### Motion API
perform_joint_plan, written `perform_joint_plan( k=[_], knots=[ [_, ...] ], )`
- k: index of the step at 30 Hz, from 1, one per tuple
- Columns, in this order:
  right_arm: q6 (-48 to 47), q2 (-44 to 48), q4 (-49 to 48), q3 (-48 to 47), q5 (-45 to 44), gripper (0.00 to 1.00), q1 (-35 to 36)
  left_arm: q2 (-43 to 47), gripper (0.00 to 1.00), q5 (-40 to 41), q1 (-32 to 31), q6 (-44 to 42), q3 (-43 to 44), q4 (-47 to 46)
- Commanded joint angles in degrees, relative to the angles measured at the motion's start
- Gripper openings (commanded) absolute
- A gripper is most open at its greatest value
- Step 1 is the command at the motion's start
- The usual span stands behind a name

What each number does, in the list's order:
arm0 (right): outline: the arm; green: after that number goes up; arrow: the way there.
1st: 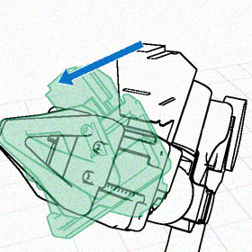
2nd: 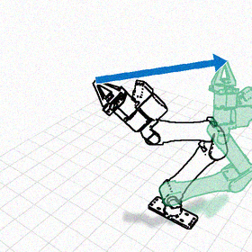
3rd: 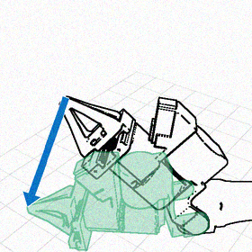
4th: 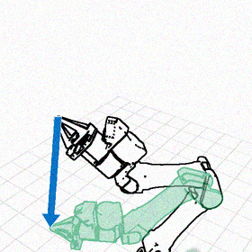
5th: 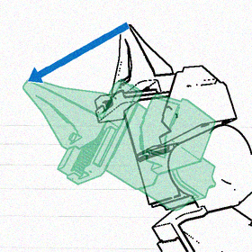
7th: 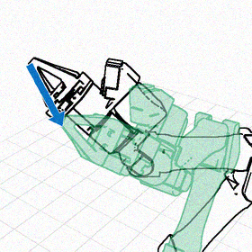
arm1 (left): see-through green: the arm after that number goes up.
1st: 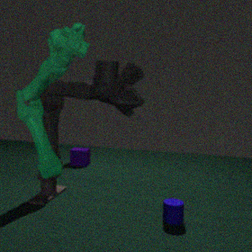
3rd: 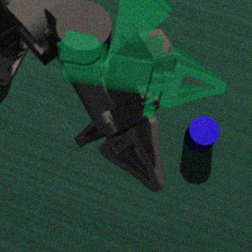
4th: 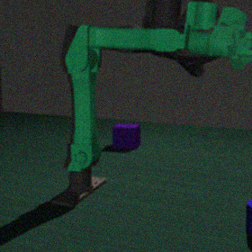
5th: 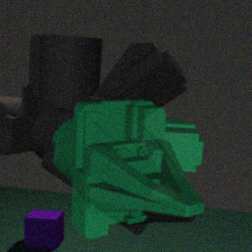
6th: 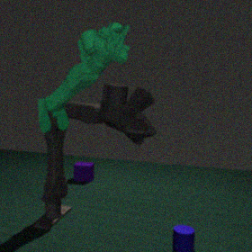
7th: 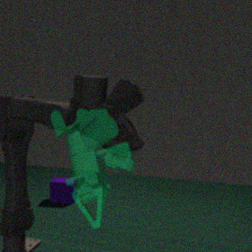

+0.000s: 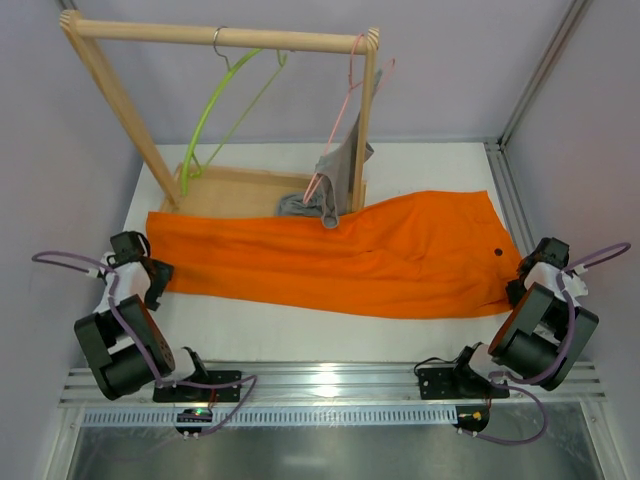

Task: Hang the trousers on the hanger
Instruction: Fold the trousers

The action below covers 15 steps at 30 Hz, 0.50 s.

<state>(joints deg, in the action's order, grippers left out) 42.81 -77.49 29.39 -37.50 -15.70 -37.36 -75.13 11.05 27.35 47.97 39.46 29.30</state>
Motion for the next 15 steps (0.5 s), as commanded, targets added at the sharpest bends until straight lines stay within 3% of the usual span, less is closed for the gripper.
perform_joint_plan(
  k=[1, 4, 6, 9, 13, 15],
  knots=[
    [0.3, -0.5, -3.2, 0.8, -1.1, 0.18, -0.3, -1.9, 0.69, -2.0, 0.4, 2.6, -1.0, -8.5],
    [-0.1, -1.4, -2.3, 0.1, -1.5, 0.15, -0.3, -5.9, 0.66, -3.0, 0.3, 3.0, 0.7, -9.0],
    [0.0, -1.9, -2.3, -0.1, -1.6, 0.06, -0.3, -8.4, 0.65, -2.6, 0.2, 3.1, 1.3, -8.3],
    [0.2, -1.5, -2.1, -0.2, -1.9, 0.04, -0.3, -9.7, 0.5, -1.8, 0.3, 3.2, 1.1, -7.7],
    [0.3, 0.0, -1.2, -0.5, -2.2, 0.04, -0.3, -8.2, 0.21, 0.0, 0.2, 3.4, 1.2, -5.1],
    [0.2, 0.8, -0.8, -0.6, -2.1, 0.04, -0.3, -6.7, 0.16, 1.6, 0.3, 3.2, 2.7, -3.0]
  ],
)
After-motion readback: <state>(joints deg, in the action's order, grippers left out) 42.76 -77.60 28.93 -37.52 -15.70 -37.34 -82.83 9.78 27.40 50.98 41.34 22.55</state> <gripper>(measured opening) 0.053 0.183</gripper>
